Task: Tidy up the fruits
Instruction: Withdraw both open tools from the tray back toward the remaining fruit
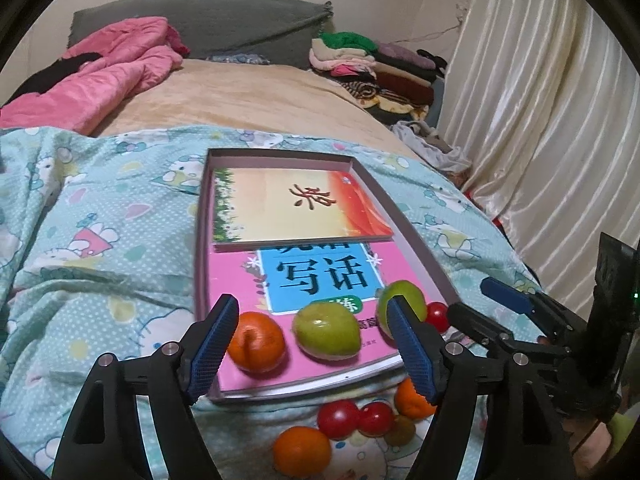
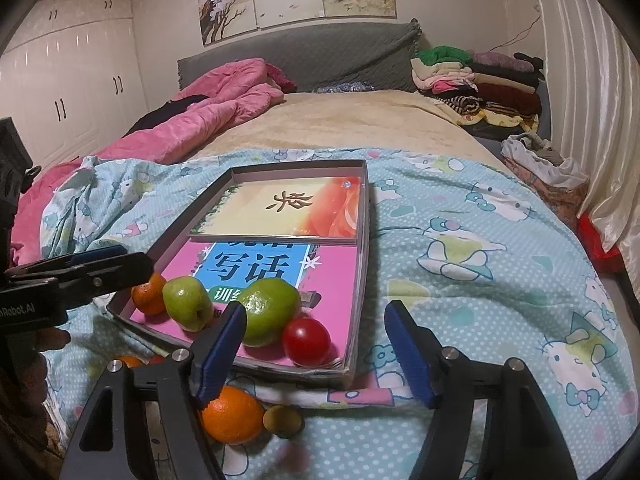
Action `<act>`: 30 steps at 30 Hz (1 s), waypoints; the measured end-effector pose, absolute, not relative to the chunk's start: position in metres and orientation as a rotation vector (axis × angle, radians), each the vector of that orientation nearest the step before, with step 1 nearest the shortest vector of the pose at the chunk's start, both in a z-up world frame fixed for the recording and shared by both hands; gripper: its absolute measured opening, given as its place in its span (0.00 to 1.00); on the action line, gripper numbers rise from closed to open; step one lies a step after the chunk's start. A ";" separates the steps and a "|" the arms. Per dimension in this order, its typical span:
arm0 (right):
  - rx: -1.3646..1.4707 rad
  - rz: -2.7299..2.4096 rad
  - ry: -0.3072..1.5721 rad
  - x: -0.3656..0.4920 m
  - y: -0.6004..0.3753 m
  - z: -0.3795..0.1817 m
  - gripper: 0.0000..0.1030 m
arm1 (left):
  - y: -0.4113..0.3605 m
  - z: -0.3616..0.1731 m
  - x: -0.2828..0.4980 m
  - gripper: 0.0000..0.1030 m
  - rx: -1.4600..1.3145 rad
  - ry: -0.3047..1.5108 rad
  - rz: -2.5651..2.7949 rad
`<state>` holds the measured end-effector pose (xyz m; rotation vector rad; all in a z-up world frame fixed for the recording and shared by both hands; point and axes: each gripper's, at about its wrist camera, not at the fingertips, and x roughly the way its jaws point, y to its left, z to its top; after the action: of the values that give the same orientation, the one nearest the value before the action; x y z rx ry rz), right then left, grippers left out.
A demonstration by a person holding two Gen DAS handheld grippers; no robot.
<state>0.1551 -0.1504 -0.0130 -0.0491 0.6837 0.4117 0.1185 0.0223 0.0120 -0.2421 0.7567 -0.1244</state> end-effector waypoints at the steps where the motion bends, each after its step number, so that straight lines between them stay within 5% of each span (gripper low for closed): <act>1: -0.047 0.412 0.682 0.155 -0.151 -0.013 0.70 | 0.023 0.012 0.118 0.75 -0.243 0.756 -0.121; 16: -0.013 0.463 0.596 0.144 -0.153 0.004 0.84 | 0.039 0.019 0.102 0.75 -0.274 0.741 -0.077; 30: -0.040 0.492 0.589 0.138 -0.145 0.006 0.86 | 0.038 0.018 0.091 0.75 -0.265 0.761 -0.069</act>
<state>0.1380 -0.1452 0.0065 -0.0404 0.5894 0.4915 0.0911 0.0382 0.0184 -0.2646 0.7608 -0.0687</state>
